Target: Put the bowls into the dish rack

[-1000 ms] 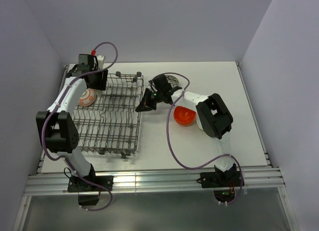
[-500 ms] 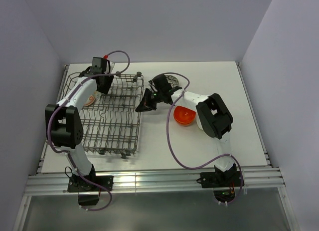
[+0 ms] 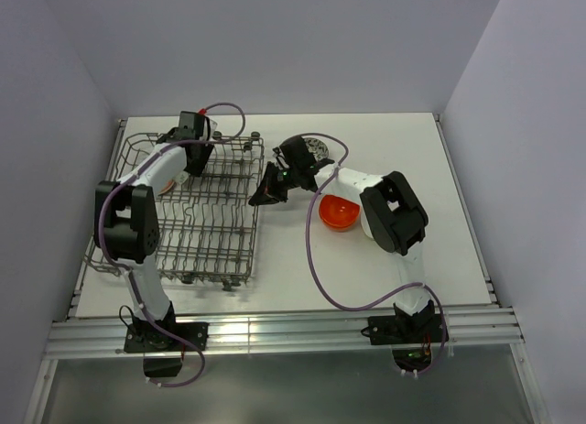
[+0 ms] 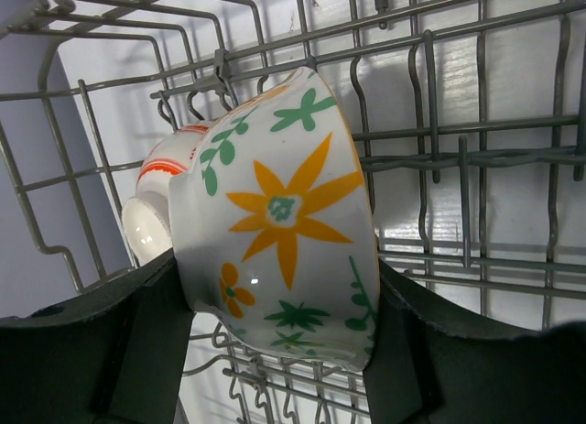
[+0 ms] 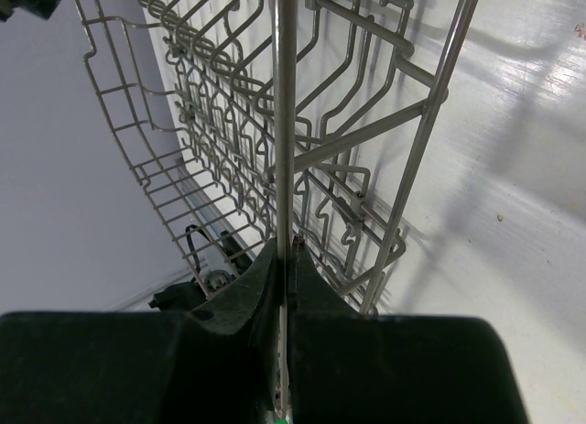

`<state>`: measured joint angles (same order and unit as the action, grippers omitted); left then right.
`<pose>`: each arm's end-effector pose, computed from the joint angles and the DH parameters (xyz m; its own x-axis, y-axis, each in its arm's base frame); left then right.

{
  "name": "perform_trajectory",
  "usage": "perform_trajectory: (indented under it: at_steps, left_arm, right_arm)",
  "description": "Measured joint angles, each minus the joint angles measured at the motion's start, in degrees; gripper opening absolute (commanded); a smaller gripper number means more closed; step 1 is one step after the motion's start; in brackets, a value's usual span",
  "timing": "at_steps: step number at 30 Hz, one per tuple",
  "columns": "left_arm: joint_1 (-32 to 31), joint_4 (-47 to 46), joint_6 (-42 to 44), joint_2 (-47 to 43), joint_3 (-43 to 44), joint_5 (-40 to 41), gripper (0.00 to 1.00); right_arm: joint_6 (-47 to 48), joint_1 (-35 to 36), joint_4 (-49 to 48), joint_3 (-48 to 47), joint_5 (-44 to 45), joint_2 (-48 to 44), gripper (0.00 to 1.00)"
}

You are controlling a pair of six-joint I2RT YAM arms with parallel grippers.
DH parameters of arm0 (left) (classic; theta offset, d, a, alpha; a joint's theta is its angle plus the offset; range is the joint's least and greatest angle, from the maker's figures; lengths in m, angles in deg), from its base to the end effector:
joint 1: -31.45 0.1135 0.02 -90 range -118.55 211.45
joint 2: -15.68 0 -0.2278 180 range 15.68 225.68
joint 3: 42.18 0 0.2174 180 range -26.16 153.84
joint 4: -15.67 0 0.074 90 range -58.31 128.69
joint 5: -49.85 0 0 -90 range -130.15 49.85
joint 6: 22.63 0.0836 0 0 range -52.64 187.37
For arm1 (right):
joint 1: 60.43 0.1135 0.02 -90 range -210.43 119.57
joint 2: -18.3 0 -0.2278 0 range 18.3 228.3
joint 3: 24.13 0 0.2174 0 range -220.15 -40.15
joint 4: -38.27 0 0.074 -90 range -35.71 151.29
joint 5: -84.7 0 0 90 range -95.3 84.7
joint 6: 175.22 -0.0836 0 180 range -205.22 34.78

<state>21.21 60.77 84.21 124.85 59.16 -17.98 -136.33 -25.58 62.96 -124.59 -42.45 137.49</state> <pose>0.4007 -0.0403 0.1782 -0.7687 0.4115 -0.4897 0.1708 0.8698 0.4628 0.3315 0.2924 0.1459 -0.9888 0.0674 -0.1329 -0.0729 0.5590 0.8259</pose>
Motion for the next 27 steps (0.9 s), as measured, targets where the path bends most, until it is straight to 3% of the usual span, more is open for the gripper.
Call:
perform_trajectory:
  at_steps: [10,12,13,15,16,18,19,21,22,24,25,27]
  left_arm:
    - [-0.63,-3.41,0.46,1.79,-1.03,0.66,0.08]
    - [-0.85,-4.35,0.5,2.27,-1.03,0.87,0.18]
    - [-0.98,-4.79,0.55,2.43,-1.03,0.96,0.28]
    - [-1.11,-5.14,0.66,2.49,-1.14,1.25,0.36]
    - [-1.11,-5.33,0.68,2.49,-1.25,1.27,0.46]
    - [-1.16,-5.79,0.87,2.49,-1.49,1.29,0.5]
    - [-1.18,-5.88,0.96,2.49,-1.53,1.29,0.6]
    - [-1.22,-5.95,1.07,2.49,-1.55,1.27,0.63]
    - [-1.27,-5.95,1.07,2.49,-1.57,1.22,0.74]
    - [-1.27,-5.81,1.05,2.54,-1.6,0.72,0.76]
    - [-1.27,-5.6,1.05,2.73,-1.64,0.17,0.96]
    - [-1.36,-5.33,1.14,3.17,-1.64,-0.57,0.99]
  right_arm:
    - [0.28,0.0,0.96,-0.7,0.02,0.04,0.0]
    - [0.35,0.0,1.05,-0.76,0.15,0.09,0.0]
    - [0.37,0.0,1.25,-0.76,0.07,0.2,0.0]
    - [0.42,0.0,1.46,-0.76,0.07,0.24,0.0]
    - [0.42,0.0,1.55,-0.79,0.07,0.24,0.0]
    - [0.42,-0.02,1.7,-1.01,0.04,0.26,0.0]
    - [0.44,-0.02,1.77,-1.14,0.07,0.28,0.0]
    - [0.61,-0.02,1.86,-1.18,0.04,0.33,0.0]
    - [0.63,-0.02,1.88,-1.2,0.07,0.33,0.0]
    - [0.66,-0.02,2.19,-1.42,0.04,0.42,0.0]
    - [0.85,-0.02,2.27,-1.49,0.02,0.48,0.0]
    - [1.05,-0.02,2.36,-1.73,0.02,0.63,0.0]
